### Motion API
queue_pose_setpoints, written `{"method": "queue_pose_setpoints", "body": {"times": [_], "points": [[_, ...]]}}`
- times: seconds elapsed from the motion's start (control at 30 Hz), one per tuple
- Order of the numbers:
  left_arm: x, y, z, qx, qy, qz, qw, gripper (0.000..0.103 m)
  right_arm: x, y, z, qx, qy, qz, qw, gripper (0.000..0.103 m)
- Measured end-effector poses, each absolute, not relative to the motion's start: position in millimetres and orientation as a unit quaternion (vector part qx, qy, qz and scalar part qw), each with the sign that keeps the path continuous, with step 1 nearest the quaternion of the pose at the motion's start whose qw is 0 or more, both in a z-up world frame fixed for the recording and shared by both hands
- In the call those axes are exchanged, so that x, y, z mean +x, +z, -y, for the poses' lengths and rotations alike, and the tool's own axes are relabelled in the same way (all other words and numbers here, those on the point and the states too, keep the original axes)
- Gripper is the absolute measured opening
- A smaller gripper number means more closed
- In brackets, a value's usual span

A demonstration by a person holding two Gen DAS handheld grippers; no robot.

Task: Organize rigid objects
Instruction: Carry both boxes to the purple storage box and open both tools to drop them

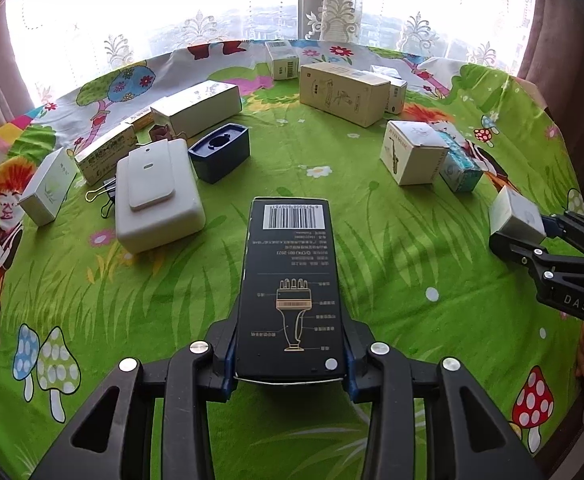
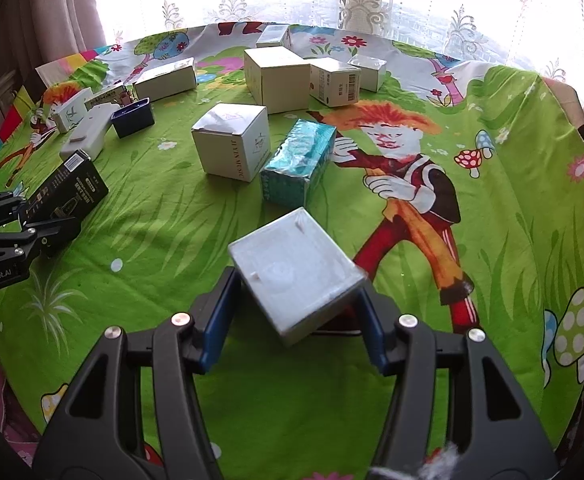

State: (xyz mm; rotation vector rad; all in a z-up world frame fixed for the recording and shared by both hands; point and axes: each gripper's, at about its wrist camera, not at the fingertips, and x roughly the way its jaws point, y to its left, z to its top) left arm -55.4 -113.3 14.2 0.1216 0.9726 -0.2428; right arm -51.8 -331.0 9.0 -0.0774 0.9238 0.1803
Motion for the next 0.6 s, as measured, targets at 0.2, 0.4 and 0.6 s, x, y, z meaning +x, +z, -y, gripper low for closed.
{"method": "queue_pose_setpoints", "body": {"times": [0.2,0.4,0.6], "points": [[-68.7,24.0,88.6,0.022,-0.113,-0.483,0.868,0.040,-56.5,13.1,321.4,-0.004,0.057,-0.462,0.885,0.061],[-94.2,47.9,56.6,0.001,-0.099,-0.470,0.877,0.040,-69.8,22.4,277.5,0.042,0.115,-0.472,0.873,0.060],[-119.4,64.1,28.1,0.010,-0.067,-0.448,0.891,0.040,-76.4,27.2,227.8,0.041,0.175,-0.480,0.859,0.060]]}}
